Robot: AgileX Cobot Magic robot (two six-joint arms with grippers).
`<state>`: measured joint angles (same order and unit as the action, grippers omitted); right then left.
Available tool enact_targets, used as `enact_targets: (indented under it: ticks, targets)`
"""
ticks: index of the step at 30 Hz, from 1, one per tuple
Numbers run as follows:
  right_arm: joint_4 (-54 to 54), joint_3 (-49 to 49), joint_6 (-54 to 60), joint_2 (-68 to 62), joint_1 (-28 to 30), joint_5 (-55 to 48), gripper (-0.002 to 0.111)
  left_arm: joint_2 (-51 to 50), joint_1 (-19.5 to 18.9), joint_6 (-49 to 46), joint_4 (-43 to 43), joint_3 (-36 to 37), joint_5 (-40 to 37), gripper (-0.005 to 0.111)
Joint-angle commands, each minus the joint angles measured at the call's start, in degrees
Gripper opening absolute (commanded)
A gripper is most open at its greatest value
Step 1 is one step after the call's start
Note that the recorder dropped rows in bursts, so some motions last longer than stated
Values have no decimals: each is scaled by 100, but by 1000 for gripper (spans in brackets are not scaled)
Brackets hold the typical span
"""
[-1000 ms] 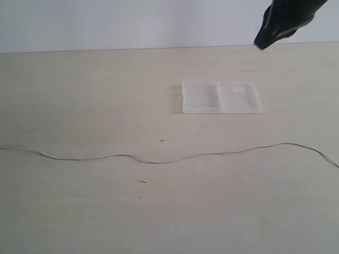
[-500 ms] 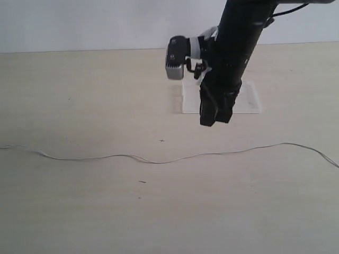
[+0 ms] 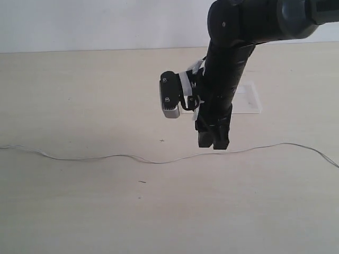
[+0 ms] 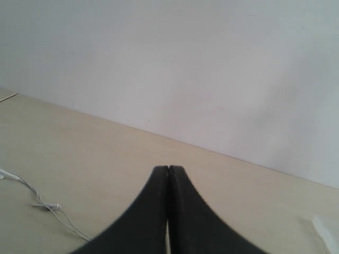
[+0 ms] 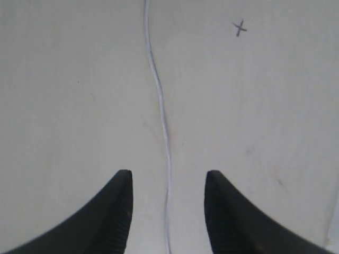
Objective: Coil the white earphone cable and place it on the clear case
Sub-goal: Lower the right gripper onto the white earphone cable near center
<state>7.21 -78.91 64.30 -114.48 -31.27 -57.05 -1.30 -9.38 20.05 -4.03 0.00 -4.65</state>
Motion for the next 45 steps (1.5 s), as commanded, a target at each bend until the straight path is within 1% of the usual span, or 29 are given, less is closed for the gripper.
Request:
enact_targets:
  ticks: [1,7,12,20,26,31,38,45]
  targets:
    - [122,60,48,-187,-9,42,43,21,37,-13,21,0,-17,0]
    - [150,59,48,-249,-79,175,43,21,37,-13,21,0,-17,0]
    - [124,59,-304,-249,-463,214,43,21,37,-13,21,0,-17,0]
    - [204,59,-299,-310,-807,518,43,21,37,-13,21,0,-17,0]
    - [162,59,-575,-597,-836,705,43,21,37,-13,21,0,-17,0]
    - [45,59,-575,-662,-836,944,43,21,37,-13,21,0,-17,0]
    - [43,59,-599,-662,-836,851,43,21,37,-13,21,0,-17,0]
    - [470,-111,-963,-687,-907,877,43,21,37,-13,21,0,-17,0]
